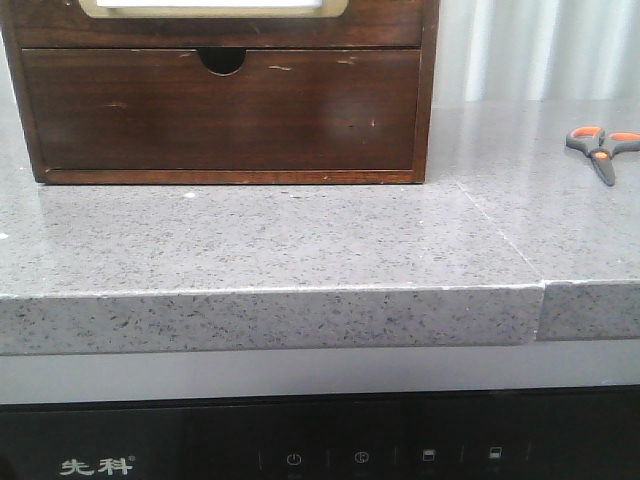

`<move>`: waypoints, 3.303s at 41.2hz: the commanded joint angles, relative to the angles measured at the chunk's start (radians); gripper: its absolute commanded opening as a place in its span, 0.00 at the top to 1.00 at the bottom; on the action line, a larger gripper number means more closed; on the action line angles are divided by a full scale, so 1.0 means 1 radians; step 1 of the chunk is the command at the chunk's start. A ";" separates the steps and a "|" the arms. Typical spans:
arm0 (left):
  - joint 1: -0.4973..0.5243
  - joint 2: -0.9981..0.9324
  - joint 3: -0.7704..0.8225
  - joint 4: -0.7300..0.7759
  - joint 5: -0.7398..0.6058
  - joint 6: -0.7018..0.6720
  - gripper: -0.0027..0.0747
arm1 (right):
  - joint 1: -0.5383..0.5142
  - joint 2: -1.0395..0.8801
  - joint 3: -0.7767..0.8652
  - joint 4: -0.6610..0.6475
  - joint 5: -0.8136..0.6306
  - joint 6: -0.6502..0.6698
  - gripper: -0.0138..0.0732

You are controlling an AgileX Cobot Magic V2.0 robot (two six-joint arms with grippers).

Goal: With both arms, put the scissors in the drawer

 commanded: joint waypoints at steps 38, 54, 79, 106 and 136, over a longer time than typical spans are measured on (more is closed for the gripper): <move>-0.001 0.483 -0.426 -0.009 0.470 -0.013 0.99 | -0.006 0.555 -0.278 -0.059 0.311 -0.019 0.92; -0.001 0.511 -0.387 -0.044 0.467 -0.013 0.72 | -0.006 0.588 -0.278 -0.081 0.302 -0.020 0.17; -0.001 0.729 -0.387 -0.666 0.303 -0.013 0.29 | -0.006 0.588 -0.278 -0.081 0.319 -0.020 0.15; -0.001 1.145 -0.391 -1.634 0.551 0.677 0.29 | -0.006 0.588 -0.278 -0.081 0.319 -0.020 0.15; -0.001 1.432 -0.639 -1.804 0.756 0.812 0.29 | -0.006 0.588 -0.278 -0.081 0.319 -0.020 0.15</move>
